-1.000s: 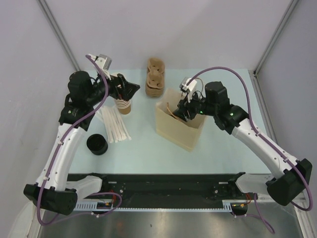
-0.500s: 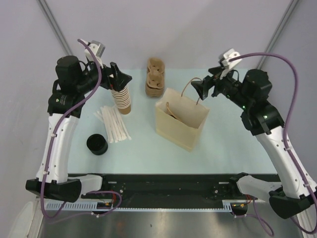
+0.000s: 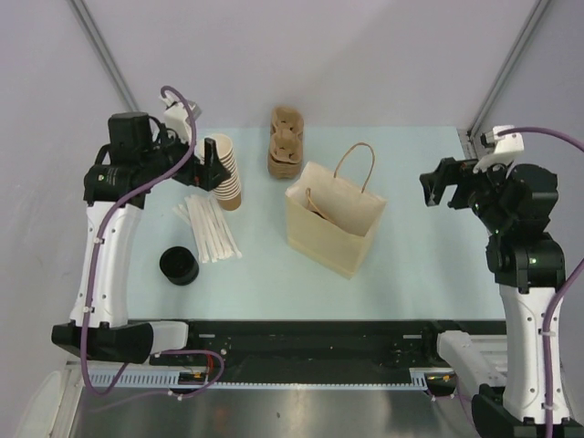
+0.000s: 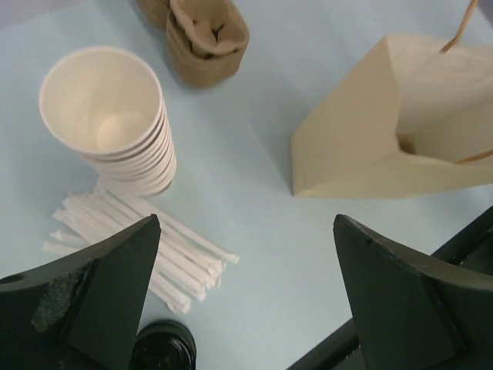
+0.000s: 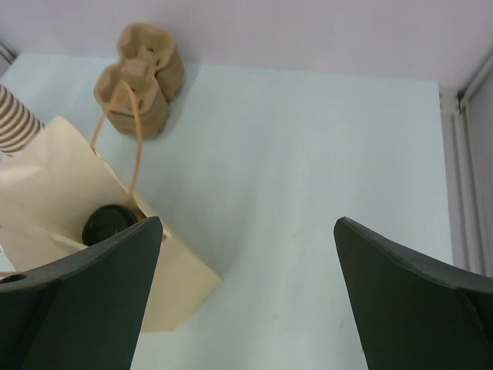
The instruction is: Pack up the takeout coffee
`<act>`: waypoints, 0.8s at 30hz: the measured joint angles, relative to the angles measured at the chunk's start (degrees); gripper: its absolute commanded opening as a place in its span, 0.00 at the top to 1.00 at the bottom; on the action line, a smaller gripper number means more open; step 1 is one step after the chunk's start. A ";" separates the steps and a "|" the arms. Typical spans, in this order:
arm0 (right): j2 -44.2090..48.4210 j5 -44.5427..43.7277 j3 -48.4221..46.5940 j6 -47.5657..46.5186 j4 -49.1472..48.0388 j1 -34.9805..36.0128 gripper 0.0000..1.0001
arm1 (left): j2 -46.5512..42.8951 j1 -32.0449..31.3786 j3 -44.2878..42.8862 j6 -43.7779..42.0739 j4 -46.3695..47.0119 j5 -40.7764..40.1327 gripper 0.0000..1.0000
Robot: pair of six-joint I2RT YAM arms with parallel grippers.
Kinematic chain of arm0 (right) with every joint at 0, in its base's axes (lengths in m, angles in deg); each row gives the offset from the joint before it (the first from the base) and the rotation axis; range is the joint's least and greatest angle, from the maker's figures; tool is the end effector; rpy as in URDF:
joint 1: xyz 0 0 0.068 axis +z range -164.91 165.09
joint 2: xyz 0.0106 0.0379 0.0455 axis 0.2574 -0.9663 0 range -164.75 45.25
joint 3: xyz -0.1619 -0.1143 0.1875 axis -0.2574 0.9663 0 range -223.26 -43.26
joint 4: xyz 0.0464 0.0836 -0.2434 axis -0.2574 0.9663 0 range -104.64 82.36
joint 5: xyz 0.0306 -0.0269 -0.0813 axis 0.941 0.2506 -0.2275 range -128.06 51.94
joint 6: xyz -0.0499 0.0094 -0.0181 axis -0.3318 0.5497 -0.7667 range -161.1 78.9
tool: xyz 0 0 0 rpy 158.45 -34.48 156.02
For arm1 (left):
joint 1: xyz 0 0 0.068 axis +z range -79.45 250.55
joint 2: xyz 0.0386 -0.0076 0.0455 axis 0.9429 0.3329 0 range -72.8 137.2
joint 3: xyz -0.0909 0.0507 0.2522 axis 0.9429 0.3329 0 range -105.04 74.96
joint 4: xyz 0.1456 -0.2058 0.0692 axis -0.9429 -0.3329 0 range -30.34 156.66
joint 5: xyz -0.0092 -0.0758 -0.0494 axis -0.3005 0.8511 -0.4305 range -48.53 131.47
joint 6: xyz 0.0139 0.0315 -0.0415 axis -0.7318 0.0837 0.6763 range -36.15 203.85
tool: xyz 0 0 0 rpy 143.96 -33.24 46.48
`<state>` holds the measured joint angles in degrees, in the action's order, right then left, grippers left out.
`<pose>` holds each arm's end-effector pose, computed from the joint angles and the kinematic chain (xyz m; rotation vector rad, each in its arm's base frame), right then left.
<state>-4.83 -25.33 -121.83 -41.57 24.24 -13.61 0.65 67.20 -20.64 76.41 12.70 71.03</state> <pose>0.1441 0.0112 0.4661 -0.1891 1.7418 0.2053 0.2369 -0.0316 0.4591 0.4956 2.0257 -0.5031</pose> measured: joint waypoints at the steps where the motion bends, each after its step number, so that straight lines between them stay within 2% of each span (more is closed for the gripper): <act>1: 0.66 0.46 1.09 0.28 1.57 -1.20 0.00 | -0.02 0.02 1.07 -0.66 -1.05 -0.96 0.00; 6: 2.51 3.58 6.32 0.50 7.54 -5.49 0.00 | -1.33 1.53 11.69 -2.84 -4.13 -4.92 0.01; 14: 3.28 5.77 14.38 -0.85 13.46 -6.16 0.00 | -10.36 2.91 29.09 -3.63 -2.91 -8.87 0.00; 18: 4.37 5.62 15.72 -2.23 13.42 -6.16 0.00 | -13.64 2.91 33.70 -3.02 -0.74 -10.01 0.01; 24: 7.06 5.55 16.61 -3.45 13.57 -6.16 0.00 | -13.94 2.91 36.52 -1.51 1.16 -11.43 0.01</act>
<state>2.23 -19.78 -105.22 -45.03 37.81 -19.78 -13.29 70.10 15.89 74.90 13.86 59.60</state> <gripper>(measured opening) 0.994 0.994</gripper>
